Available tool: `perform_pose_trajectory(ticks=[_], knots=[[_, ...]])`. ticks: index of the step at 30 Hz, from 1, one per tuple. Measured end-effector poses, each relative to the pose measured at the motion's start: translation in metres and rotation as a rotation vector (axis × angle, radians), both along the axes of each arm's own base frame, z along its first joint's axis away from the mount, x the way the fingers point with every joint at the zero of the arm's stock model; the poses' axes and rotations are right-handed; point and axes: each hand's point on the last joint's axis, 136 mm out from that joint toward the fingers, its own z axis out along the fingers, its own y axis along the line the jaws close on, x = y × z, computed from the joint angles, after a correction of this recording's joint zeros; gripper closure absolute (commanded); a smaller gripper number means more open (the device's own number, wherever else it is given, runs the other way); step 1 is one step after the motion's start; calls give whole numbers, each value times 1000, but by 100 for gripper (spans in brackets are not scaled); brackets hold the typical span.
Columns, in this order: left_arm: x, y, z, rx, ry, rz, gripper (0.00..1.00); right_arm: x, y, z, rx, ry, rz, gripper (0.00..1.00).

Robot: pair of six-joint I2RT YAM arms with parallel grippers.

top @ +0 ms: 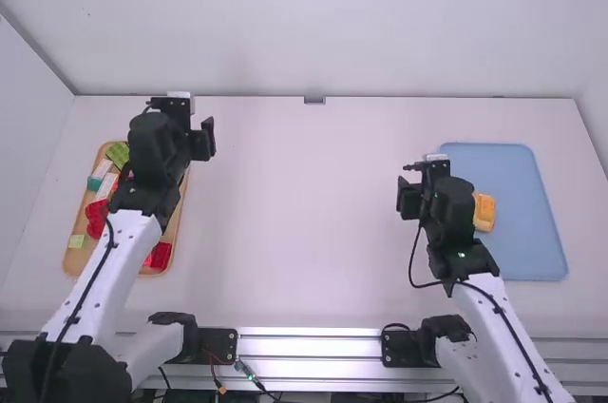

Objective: Assemble lego blocks to make yellow taxi

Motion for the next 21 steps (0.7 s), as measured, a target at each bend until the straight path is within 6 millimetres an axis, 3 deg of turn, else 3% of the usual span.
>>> perform_pose_trajectory(ticks=[7, 18, 21], knots=[[-32, 0, -19, -1, 4, 0, 50, -26, -35, -25, 13, -3, -104, 55], [-82, 0, -57, -7, -4, 3, 75, -62, -35, -76, 19, -6, -101, 78], [-98, 0, -76, -7, -3, 3, 84, -71, -35, -95, 21, -4, -101, 86]])
